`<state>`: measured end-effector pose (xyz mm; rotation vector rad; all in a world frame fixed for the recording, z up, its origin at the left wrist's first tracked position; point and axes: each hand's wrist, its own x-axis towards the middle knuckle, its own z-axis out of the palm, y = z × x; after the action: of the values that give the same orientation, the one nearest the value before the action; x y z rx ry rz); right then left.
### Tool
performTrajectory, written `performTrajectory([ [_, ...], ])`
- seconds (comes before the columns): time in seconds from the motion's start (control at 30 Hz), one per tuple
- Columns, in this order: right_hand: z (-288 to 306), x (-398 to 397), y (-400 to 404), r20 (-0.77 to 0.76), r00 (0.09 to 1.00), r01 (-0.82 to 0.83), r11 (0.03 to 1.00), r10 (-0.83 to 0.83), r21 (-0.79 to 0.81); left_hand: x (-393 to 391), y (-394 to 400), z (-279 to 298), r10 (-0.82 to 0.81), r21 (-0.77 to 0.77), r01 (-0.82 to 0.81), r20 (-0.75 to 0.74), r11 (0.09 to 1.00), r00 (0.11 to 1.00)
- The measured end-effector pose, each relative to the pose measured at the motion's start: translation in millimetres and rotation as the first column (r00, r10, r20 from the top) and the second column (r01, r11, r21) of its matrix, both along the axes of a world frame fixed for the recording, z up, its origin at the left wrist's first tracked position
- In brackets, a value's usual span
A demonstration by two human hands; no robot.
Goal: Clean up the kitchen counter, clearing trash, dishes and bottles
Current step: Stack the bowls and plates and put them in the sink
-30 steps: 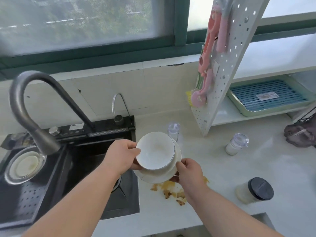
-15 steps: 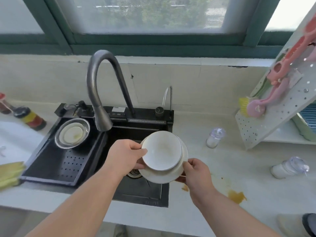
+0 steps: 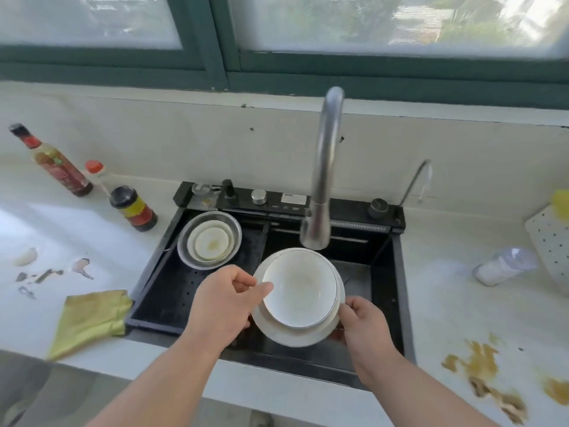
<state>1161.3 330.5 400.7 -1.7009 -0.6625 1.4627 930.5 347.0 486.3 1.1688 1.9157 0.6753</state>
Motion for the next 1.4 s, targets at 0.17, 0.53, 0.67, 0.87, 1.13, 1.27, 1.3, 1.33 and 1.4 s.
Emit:
performTrajectory([
  [0.17,-15,-77,5,-0.045,0.998,-0.036,0.999,0.034,-0.030,-97,11,-35,0.039,-0.015,-0.039,0.002,0.999,0.999],
  [0.53,-33,-175,48,0.023,0.974,-0.223,0.970,0.226,-0.097,-182,26,-95,0.269,-0.269,-0.172,0.380,0.948,0.885],
  [0.67,-35,-188,66,0.082,0.957,-0.264,0.953,0.278,-0.147,-191,39,-105,0.345,-0.326,-0.227,0.368,0.918,0.863],
  [0.87,-40,-196,83,0.170,0.929,-0.287,0.930,0.329,-0.228,-199,47,-123,0.379,-0.355,-0.234,0.425,0.905,0.822],
  [1.13,-42,-205,90,0.451,0.731,-0.413,0.859,0.511,-0.304,-209,50,-145,0.358,-0.368,-0.200,0.435,0.908,0.826],
  [1.27,-41,-211,93,0.529,0.633,-0.461,0.824,0.566,-0.329,-209,54,-149,0.393,-0.394,-0.228,0.414,0.891,0.821],
  [1.3,-40,-213,94,0.548,0.605,-0.473,0.815,0.577,-0.335,-209,54,-150,0.402,-0.396,-0.236,0.412,0.887,0.818],
  [1.33,-40,-214,95,0.572,0.569,-0.490,0.802,0.591,-0.342,-209,54,-151,0.411,-0.397,-0.247,0.405,0.884,0.817],
  [1.4,-41,-213,97,0.607,0.508,-0.509,0.782,0.611,-0.360,-208,54,-152,0.421,-0.402,-0.255,0.406,0.879,0.811],
])
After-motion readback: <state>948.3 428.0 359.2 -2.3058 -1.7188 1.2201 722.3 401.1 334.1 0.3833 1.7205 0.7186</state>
